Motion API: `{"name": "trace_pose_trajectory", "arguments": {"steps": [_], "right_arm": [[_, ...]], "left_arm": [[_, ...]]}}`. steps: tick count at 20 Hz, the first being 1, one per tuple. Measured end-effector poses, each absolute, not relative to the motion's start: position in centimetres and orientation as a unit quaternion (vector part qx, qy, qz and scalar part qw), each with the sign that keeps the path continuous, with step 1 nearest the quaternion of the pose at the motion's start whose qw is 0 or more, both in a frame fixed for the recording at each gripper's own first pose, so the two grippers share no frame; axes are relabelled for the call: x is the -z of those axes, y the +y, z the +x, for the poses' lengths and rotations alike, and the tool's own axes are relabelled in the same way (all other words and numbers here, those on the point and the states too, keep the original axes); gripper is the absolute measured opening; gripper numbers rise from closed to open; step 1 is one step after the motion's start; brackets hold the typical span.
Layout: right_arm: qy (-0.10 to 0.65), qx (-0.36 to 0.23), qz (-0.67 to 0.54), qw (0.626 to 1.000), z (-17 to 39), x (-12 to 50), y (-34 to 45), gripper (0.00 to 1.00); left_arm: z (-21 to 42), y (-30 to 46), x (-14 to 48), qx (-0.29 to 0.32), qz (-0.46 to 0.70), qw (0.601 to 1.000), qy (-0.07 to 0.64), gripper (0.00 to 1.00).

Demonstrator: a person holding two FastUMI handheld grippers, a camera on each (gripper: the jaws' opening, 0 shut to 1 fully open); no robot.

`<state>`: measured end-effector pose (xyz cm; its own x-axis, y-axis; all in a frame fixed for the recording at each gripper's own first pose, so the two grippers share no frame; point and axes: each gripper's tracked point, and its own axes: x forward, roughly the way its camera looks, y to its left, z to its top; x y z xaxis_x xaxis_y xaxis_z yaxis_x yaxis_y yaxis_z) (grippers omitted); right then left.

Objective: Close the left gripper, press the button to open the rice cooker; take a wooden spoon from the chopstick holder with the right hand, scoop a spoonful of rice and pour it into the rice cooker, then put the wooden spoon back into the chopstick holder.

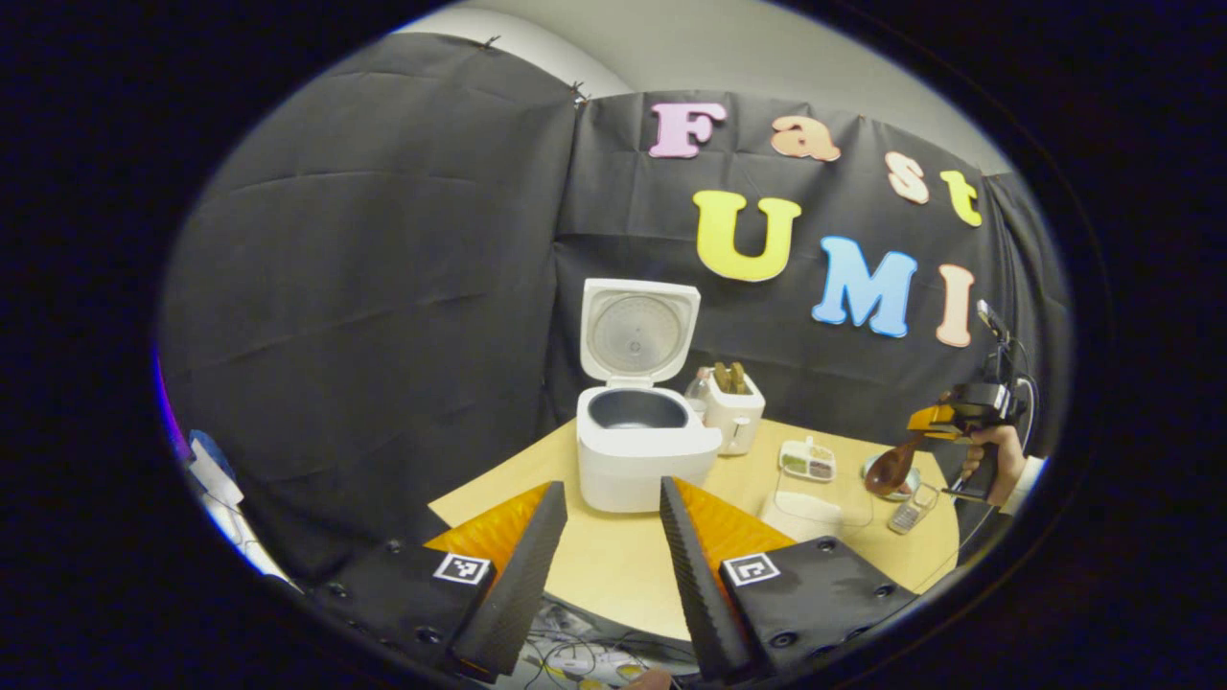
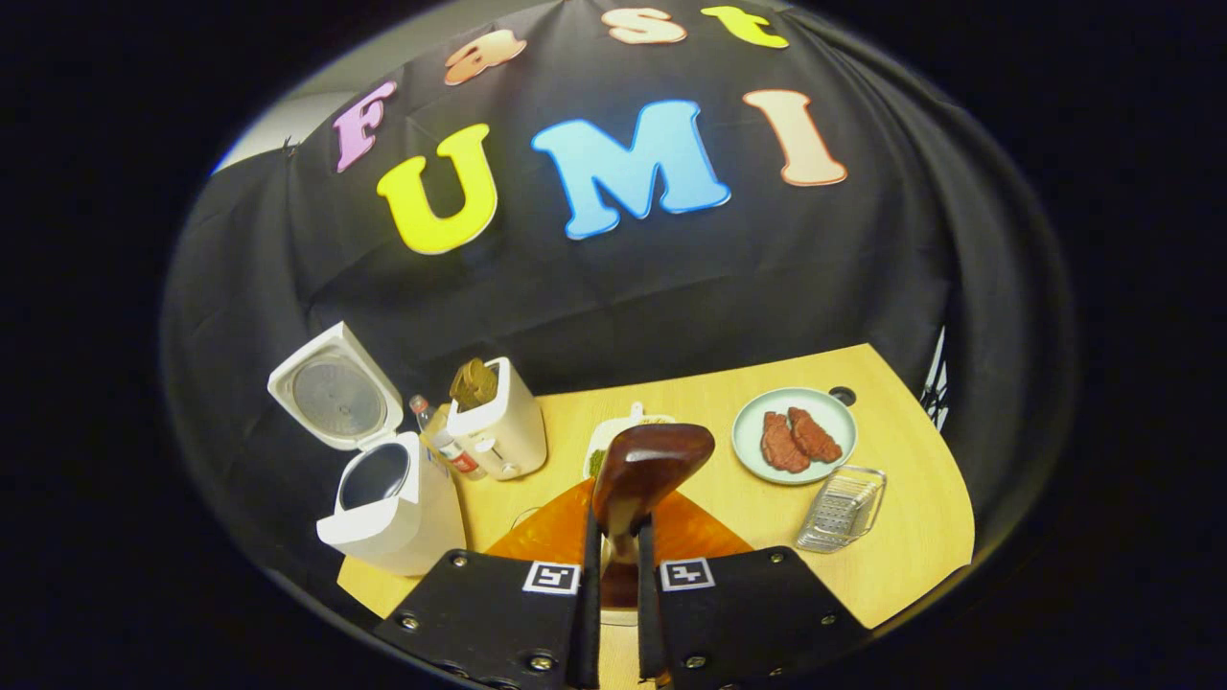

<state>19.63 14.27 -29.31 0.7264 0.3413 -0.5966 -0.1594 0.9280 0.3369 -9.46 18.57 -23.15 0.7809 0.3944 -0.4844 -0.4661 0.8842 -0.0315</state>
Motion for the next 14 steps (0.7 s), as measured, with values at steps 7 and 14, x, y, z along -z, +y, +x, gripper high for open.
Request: {"name": "trace_pose_trajectory", "arguments": {"steps": [7,14], "right_arm": [[0.390,-0.171,0.084,0.901,21.4,37.8,19.0,0.16],[0.407,-0.187,0.062,0.892,22.0,41.8,21.5,0.16]], "left_arm": [[-10.1,20.3,24.5,-0.270,-0.062,0.919,0.281,0.73],[-9.3,20.2,24.5,-0.283,-0.045,0.911,0.296,0.73]]}}
